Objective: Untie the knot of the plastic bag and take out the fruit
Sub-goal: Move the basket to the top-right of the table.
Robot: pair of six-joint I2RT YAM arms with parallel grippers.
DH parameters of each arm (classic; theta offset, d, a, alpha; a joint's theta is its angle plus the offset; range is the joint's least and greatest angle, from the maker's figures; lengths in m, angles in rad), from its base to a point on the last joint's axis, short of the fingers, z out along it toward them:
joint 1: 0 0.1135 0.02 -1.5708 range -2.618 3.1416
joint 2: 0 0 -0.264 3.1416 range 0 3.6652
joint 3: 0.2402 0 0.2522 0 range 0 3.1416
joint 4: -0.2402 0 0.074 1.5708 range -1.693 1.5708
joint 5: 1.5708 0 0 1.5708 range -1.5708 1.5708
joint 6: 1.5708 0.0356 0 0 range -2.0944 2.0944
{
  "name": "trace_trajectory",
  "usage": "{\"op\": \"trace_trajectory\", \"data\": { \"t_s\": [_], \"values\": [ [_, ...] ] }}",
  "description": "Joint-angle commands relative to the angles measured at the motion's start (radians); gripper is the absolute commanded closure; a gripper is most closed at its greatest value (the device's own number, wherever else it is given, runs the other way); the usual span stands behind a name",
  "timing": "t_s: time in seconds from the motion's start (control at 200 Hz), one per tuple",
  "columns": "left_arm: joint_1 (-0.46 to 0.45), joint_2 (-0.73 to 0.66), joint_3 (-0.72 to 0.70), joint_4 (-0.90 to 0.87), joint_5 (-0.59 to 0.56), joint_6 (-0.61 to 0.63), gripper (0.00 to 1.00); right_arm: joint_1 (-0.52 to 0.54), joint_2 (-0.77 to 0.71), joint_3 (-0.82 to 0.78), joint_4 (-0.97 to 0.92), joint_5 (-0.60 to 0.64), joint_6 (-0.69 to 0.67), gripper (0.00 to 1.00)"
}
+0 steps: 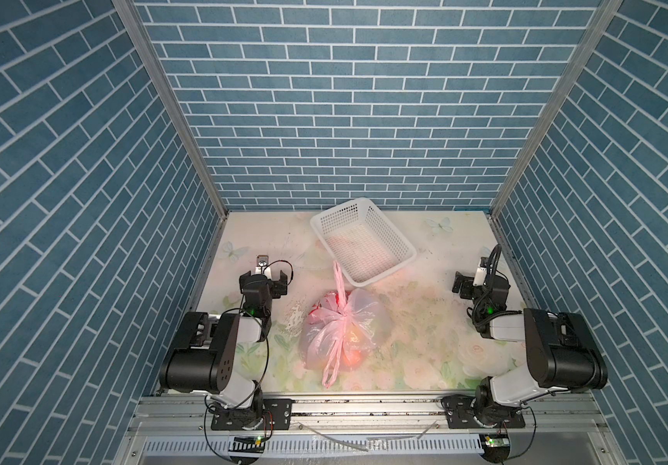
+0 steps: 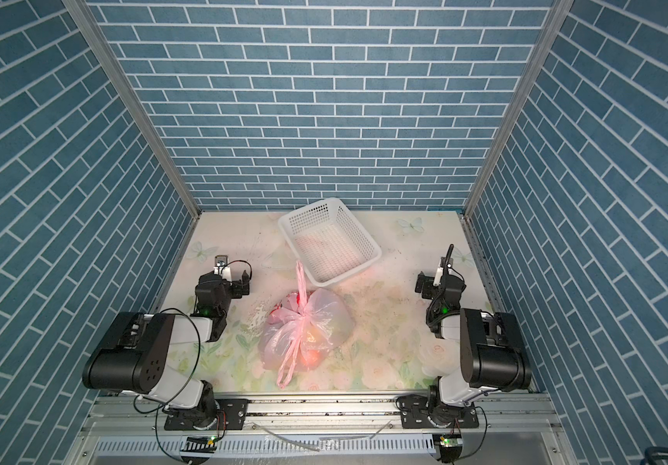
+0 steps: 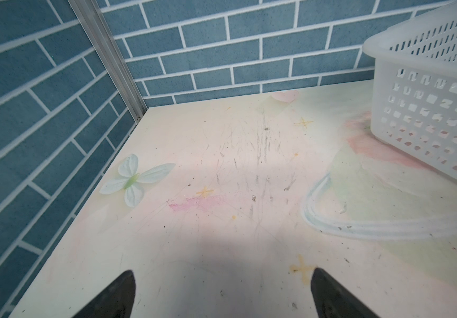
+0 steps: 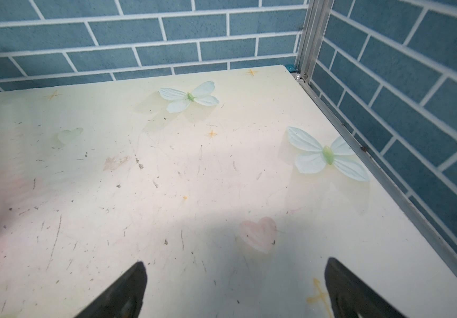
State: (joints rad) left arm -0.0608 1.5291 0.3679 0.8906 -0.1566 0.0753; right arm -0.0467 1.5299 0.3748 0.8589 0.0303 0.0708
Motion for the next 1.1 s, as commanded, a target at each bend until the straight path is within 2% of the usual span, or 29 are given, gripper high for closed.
{"op": "trace_trajectory", "data": {
  "t_s": [0.0, 0.78, 0.845, 0.905, 1.0, 1.095],
  "values": [
    [0.006, 0.005, 0.012, -0.005, -0.001, -0.006, 0.0, 0.002, 0.013, 0.02, 0.005, -0.001, -0.02, 0.01],
    [0.006, 0.002, 0.009, -0.001, -0.001, -0.005, 0.0, 0.002, 0.005, 0.02, 0.005, -0.004, -0.02, 0.01],
    [-0.005, -0.021, 0.009, -0.012, -0.004, 0.012, 0.0, 0.005, -0.05, 0.035, -0.067, -0.015, -0.029, 0.03],
    [-0.031, -0.08, 0.019, -0.081, -0.01, 0.045, 0.01, 0.008, -0.136, 0.074, -0.218, 0.006, -0.012, 0.02],
    [-0.072, -0.183, 0.072, -0.263, -0.052, 0.064, 0.0, 0.016, -0.236, 0.154, -0.471, -0.017, 0.04, 0.02],
    [-0.096, -0.253, 0.15, -0.457, -0.062, 0.002, 0.0, 0.052, -0.29, 0.229, -0.644, -0.062, 0.085, 0.02]
  ]
}}
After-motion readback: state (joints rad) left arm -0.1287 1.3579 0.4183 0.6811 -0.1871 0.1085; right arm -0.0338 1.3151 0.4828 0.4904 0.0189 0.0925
